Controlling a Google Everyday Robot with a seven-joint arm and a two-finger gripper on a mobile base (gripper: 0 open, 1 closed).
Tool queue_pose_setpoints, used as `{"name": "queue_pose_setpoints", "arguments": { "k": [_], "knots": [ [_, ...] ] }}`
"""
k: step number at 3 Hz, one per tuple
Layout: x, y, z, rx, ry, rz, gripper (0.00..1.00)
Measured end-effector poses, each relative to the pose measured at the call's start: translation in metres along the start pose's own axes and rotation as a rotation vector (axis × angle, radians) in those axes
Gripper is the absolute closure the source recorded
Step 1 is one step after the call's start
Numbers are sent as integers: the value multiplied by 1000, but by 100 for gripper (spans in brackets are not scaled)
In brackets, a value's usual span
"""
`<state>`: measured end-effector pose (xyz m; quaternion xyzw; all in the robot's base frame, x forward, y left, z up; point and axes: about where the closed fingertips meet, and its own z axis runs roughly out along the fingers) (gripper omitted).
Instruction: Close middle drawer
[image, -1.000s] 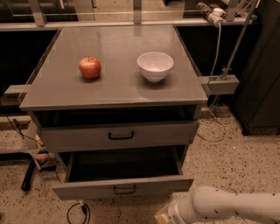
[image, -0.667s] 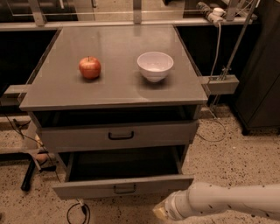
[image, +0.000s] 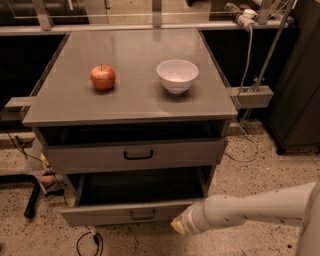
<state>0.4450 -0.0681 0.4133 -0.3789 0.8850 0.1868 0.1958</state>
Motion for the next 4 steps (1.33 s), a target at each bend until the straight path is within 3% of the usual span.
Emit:
{"name": "queue_pose_setpoints", "arguments": {
  "k": [1, 4],
  "knots": [
    [-21, -11, 5, 15, -2, -29, 100],
    [-22, -11, 6, 15, -2, -30, 34]
  ]
}}
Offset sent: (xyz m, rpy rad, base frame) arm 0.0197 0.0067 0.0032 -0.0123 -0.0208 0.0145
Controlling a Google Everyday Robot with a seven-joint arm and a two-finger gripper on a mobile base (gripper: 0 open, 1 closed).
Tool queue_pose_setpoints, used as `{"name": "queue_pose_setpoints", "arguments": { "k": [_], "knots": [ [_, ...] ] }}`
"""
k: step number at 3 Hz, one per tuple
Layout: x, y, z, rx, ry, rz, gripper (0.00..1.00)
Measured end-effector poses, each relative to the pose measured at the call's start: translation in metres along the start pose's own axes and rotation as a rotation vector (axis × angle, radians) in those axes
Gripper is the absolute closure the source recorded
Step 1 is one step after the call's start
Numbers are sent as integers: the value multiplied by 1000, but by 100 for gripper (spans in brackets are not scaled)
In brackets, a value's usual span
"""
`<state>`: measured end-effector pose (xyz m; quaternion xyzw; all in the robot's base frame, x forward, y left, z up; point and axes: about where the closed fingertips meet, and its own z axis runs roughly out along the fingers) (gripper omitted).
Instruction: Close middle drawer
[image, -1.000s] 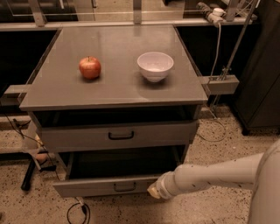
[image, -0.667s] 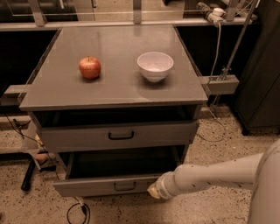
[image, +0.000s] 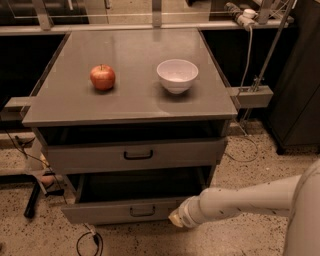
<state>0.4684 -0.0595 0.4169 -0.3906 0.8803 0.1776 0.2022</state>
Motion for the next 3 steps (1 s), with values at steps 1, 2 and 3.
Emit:
{"name": "queue_pose_setpoints", "arguments": {
  "k": [1, 2, 3],
  "knots": [
    [0, 0, 0, 0, 0, 0, 11],
    [0, 0, 0, 0, 0, 0, 0],
    [0, 0, 0, 0, 0, 0, 0]
  ]
}}
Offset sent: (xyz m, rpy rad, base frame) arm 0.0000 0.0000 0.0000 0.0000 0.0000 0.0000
